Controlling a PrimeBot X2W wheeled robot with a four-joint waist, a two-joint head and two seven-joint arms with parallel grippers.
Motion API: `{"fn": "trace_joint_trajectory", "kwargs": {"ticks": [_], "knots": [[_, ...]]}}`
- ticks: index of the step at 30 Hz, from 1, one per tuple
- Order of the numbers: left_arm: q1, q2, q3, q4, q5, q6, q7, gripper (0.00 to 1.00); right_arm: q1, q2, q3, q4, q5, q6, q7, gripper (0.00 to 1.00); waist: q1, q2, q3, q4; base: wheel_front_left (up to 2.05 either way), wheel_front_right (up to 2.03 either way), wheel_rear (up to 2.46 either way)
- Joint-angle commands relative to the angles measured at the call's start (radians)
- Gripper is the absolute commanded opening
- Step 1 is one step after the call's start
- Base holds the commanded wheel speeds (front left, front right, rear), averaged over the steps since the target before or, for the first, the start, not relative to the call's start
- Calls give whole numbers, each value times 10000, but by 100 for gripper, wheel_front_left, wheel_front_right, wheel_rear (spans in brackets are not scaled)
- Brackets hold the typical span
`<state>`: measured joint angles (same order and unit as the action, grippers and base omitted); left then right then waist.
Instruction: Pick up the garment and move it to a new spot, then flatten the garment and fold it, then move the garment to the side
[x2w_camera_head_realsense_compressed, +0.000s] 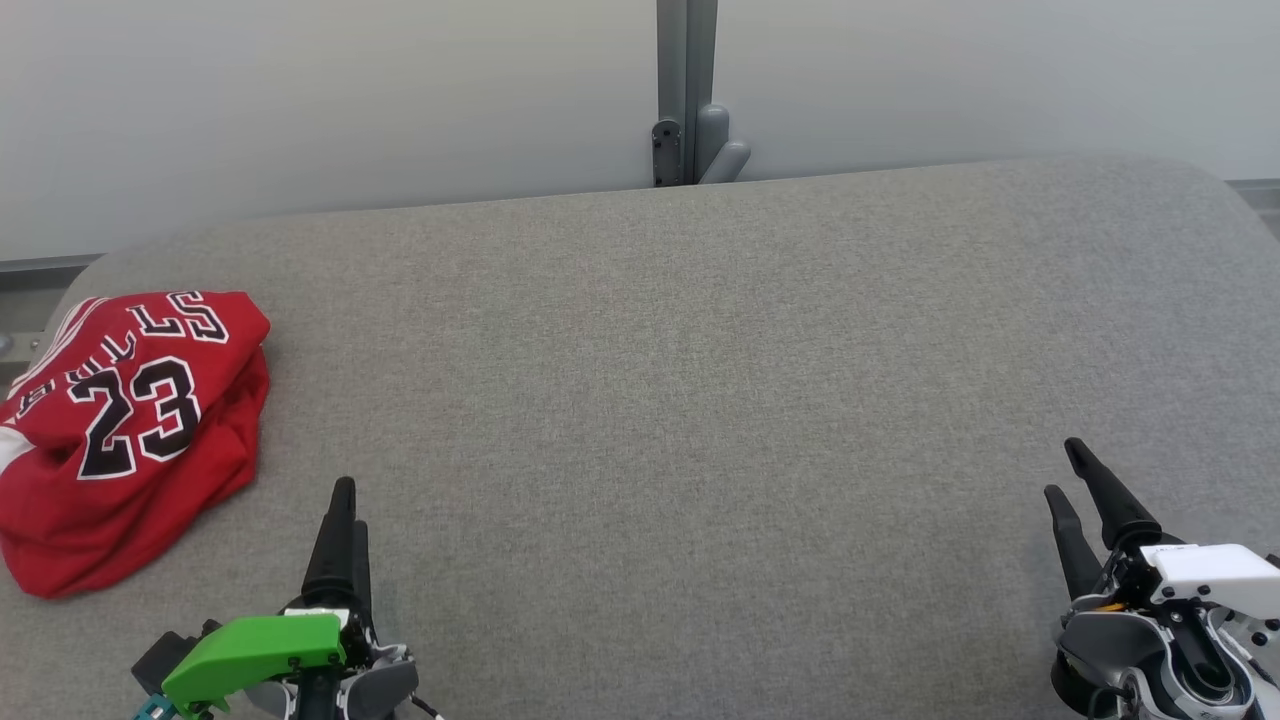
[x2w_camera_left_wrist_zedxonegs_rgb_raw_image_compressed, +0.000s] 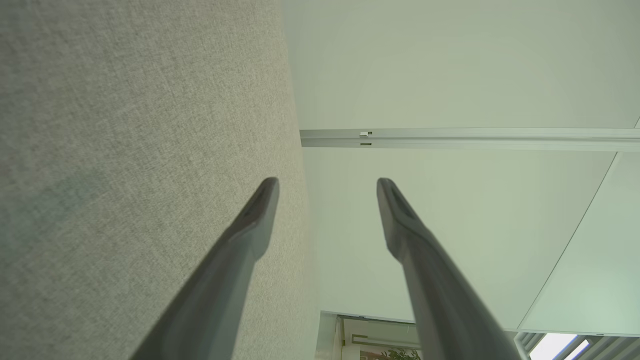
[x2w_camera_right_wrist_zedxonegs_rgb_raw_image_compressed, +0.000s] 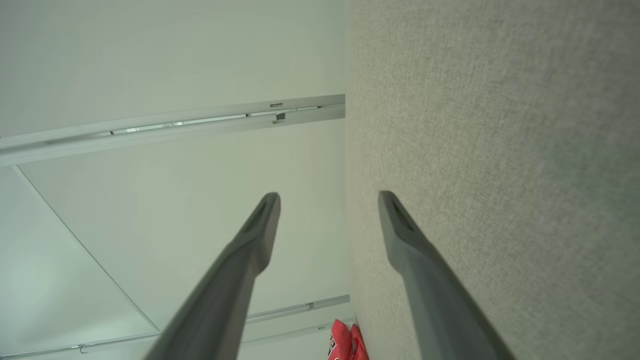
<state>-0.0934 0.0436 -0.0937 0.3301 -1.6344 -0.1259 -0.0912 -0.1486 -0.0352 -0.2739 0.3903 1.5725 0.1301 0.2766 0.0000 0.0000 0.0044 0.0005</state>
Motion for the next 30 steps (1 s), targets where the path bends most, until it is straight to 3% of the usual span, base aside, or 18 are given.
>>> {"fn": "trace_joint_trajectory", "kwargs": {"ticks": [1, 11, 30], "knots": [[-193, 27, -54, -242, 68, -5, -83, 100, -106, -93, 232, -344, -69, 1, -240, 100, 0, 0, -4, 2, 0, 0, 0], [-210, 213, -342, -416, 1027, -12, -358, 100, 11, -224, 836, -670, -1336, 1, -945, 100, 0, 0, -10, 4, 0, 0, 0], [27, 56, 34, -1343, 6543, 65, -717, 100, 298, -132, 1651, -1667, -6086, 3, -2104, 100, 0, 0, 26, 32, 0, 0, 0]]}}
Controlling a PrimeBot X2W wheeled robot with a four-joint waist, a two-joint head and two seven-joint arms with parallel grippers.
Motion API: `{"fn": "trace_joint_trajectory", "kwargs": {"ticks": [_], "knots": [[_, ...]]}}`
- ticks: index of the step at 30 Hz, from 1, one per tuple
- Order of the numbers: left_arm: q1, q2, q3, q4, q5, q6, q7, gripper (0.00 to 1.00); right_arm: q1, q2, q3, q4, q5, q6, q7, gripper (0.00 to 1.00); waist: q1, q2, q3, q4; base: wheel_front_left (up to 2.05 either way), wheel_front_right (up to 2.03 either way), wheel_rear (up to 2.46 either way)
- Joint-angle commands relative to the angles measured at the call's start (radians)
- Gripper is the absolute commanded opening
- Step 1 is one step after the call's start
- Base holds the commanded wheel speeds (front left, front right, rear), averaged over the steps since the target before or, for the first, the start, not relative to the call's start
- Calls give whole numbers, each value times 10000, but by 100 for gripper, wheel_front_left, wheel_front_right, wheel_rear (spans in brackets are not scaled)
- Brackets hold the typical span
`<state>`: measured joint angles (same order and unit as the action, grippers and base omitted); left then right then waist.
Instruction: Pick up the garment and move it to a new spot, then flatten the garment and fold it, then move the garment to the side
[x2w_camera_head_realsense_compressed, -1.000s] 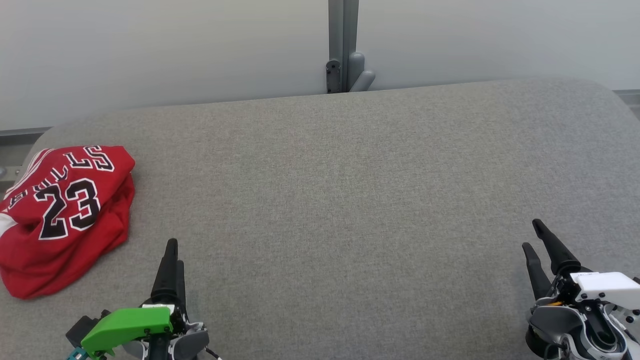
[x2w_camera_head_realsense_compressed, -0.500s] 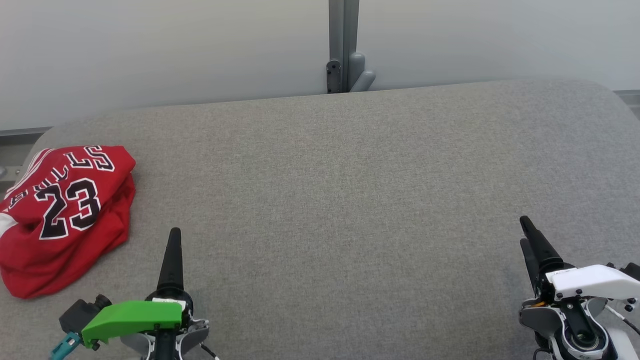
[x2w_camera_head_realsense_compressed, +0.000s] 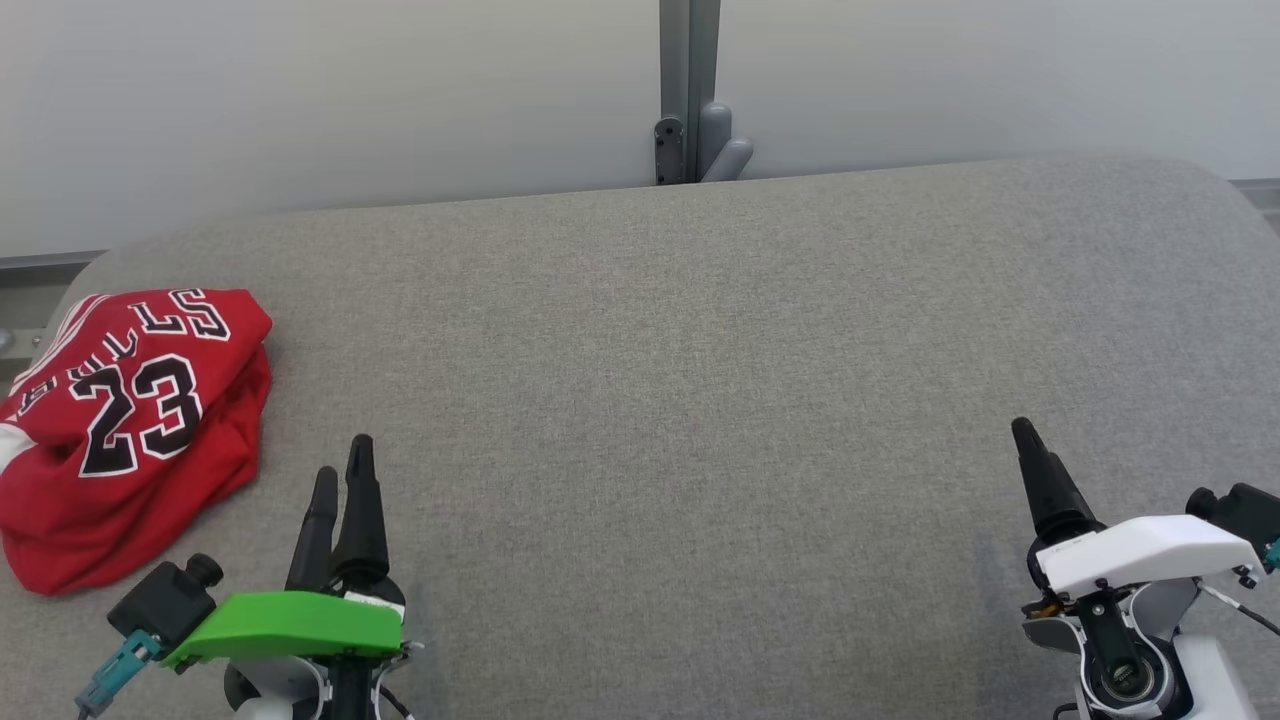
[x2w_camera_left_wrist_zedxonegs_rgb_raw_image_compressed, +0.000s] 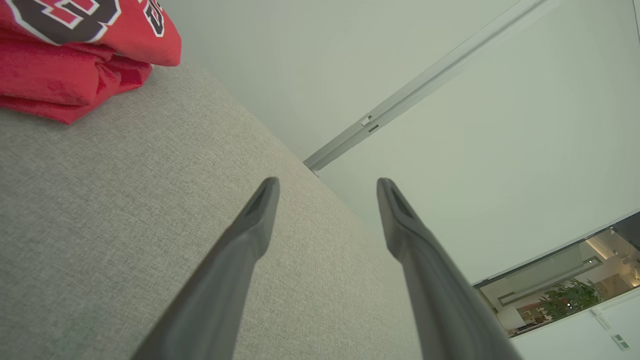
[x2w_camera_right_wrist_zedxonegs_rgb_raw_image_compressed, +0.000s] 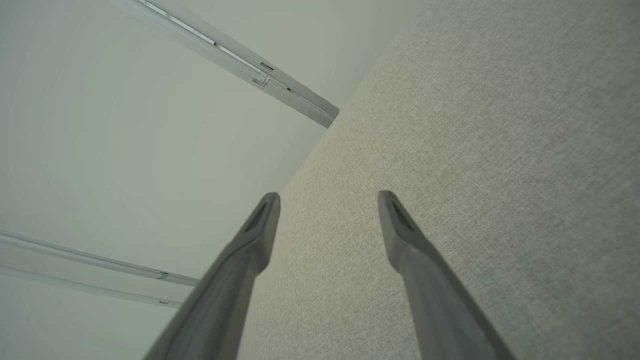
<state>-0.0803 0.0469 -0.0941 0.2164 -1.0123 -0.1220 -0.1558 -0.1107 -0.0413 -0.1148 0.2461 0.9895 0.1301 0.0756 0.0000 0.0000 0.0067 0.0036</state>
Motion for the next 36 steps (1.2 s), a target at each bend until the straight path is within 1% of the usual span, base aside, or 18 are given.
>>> {"fn": "trace_joint_trajectory", "kwargs": {"ticks": [1, 5, 9, 12, 19, 21, 36], "knots": [[-95, 22, 11, -280, 570, 72, -88, 100, -50, -71, 114, -286, -469, 3, -148, 100, 0, 0, 6, 3, 0, 0, 0], [-17, 23, -175, -510, 1502, 292, -152, 100, 43, -71, 311, -461, -1254, 4, -363, 100, 0, 0, 10, 11, 0, 0, 0], [53, 24, -246, -492, 2028, 458, -216, 100, 91, -98, 637, -671, -2100, 4, -571, 100, 0, 0, -6, 18, 0, 0, 0], [71, 25, -301, -506, 2405, 493, -260, 100, 165, -139, 842, -861, -2641, 4, -716, 100, 0, 0, -19, 21, 0, 0, 0], [97, 29, -398, -633, 3362, 600, -359, 100, 364, -93, 884, -1072, -3402, 4, -1044, 100, 0, 0, -41, 31, 0, 0, 0], [97, 35, -407, -667, 3735, 625, -410, 100, 409, -86, 961, -1166, -3772, 4, -1188, 100, 0, 0, -43, 26, 0, 0, 0], [267, 37, -421, -860, 5202, 646, -583, 100, 566, -91, 1643, -1566, -5356, 5, -1764, 100, 0, 0, -83, 37, 0, 0, 0]]}}
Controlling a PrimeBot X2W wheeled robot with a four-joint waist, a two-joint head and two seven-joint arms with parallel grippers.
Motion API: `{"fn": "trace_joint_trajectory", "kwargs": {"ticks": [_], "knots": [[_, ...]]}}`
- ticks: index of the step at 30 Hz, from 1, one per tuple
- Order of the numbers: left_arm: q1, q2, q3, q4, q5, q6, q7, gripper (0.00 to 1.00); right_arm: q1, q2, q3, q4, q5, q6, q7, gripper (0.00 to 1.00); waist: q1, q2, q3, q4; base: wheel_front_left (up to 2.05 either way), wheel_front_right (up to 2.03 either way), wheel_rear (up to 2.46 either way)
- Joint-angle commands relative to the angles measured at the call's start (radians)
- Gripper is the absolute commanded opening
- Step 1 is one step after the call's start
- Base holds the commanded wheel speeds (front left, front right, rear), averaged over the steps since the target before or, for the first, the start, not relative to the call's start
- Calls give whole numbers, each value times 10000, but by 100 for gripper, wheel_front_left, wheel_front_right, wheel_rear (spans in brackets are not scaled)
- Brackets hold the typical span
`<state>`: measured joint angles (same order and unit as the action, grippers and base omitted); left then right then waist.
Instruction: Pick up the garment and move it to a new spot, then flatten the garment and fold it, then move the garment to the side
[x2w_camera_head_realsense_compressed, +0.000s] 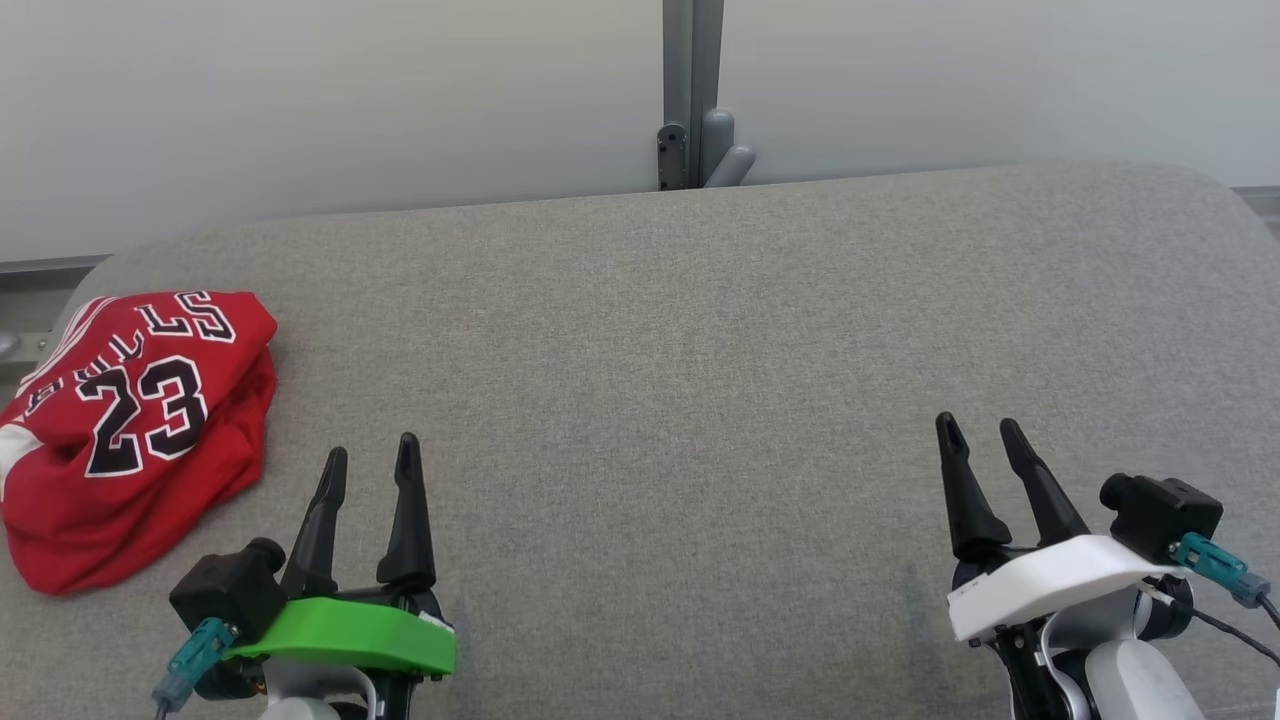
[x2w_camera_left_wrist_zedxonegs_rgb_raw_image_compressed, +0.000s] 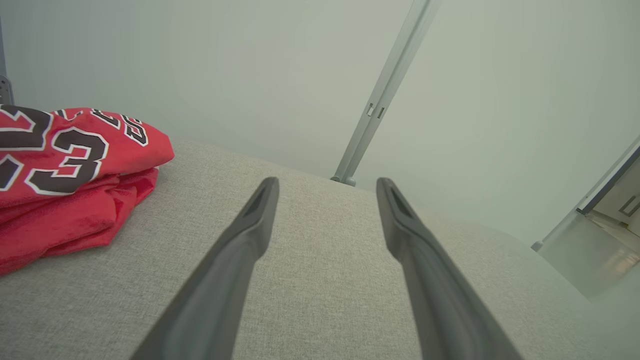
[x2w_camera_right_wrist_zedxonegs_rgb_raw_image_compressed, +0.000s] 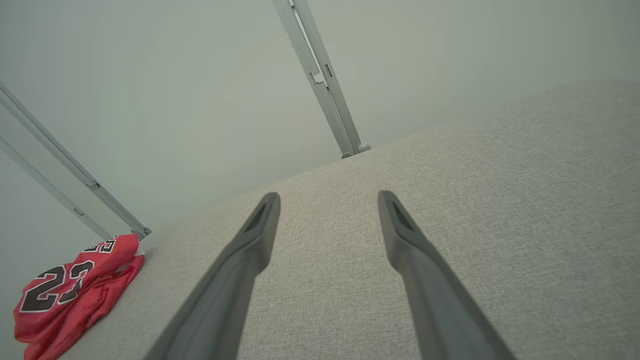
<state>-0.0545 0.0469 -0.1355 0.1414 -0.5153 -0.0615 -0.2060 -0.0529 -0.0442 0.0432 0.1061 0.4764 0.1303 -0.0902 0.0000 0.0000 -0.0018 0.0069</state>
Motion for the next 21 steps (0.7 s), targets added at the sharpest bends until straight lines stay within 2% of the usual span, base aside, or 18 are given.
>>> {"fn": "trace_joint_trajectory", "kwargs": {"ticks": [1, 21], "knots": [[12, 37, -9, -115, 336, 36, -92, 100, 0, -66, 125, -187, -328, 3, -144, 100, 0, 0, 2, 9, 0, 0, 0], [164, 44, -59, -205, 2106, 118, -309, 100, 278, -78, 675, -656, -2107, 4, -856, 100, 0, 0, -22, 24, 0, 0, 0]]}}
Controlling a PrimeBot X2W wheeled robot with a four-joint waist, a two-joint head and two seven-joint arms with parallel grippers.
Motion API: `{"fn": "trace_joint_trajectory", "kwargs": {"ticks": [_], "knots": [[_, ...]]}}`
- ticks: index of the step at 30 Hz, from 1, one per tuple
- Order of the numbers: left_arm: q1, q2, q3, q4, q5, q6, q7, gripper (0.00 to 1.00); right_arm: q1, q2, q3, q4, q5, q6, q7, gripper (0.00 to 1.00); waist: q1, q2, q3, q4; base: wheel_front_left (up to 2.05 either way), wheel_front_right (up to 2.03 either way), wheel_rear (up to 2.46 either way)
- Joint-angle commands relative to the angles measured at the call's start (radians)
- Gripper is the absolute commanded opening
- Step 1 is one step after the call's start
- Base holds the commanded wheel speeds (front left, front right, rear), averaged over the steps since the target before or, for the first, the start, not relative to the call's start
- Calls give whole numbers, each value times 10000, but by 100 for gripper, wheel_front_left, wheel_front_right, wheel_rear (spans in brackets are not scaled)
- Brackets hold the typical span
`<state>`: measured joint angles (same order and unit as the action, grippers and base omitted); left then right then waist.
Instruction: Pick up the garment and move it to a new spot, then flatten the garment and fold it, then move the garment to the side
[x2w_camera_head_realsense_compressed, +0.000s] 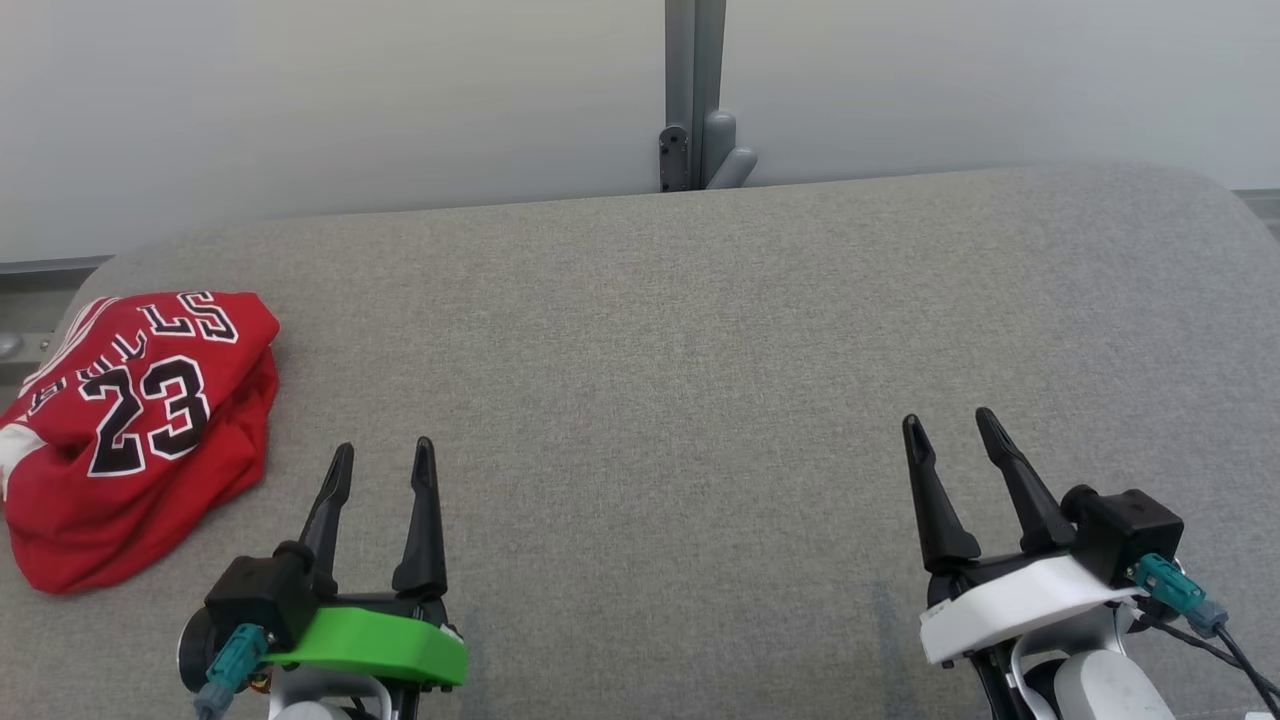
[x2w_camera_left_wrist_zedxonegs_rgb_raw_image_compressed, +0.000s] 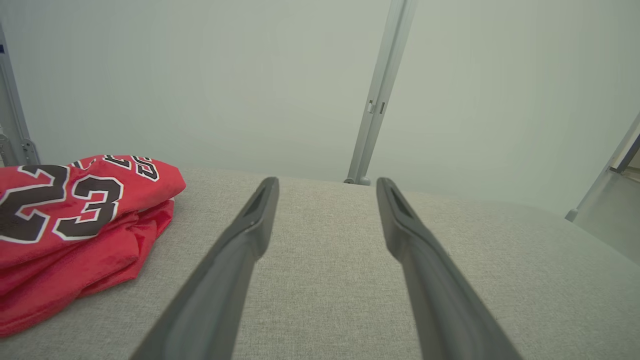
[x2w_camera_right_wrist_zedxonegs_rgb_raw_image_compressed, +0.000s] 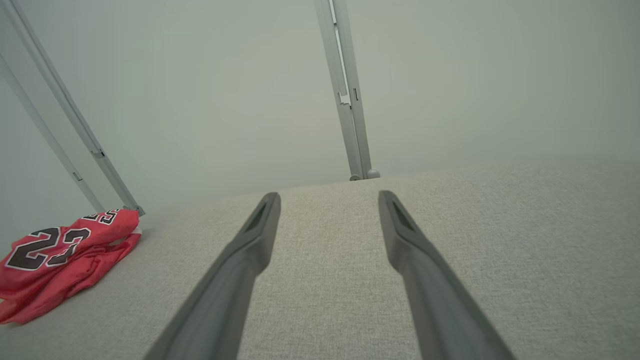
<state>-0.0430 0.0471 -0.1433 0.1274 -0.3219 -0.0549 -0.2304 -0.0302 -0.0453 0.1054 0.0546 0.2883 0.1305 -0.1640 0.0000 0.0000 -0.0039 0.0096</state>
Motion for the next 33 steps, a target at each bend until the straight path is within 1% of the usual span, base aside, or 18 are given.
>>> {"fn": "trace_joint_trajectory", "kwargs": {"ticks": [1, 4, 11, 33], "knots": [[54, 43, 19, -46, 310, 65, -89, 100, 82, -67, 93, -177, -393, 2, -186, 100, 0, 0, -2, -2, 0, 0, 0], [67, 45, 28, -15, 488, 126, -110, 100, 138, -67, 158, -226, -622, 2, -278, 100, 0, 0, -10, 2, 0, 0, 0], [69, 47, 59, -13, 743, 112, -175, 100, 200, -69, 278, -341, -1074, 3, -459, 100, 0, 0, -2, -2, 0, 0, 0], [184, 56, -16, -90, 2120, 187, -362, 100, 459, -71, 697, -671, -2306, 2, -1041, 100, 0, 0, -77, 7, 0, 0, 0]]}}
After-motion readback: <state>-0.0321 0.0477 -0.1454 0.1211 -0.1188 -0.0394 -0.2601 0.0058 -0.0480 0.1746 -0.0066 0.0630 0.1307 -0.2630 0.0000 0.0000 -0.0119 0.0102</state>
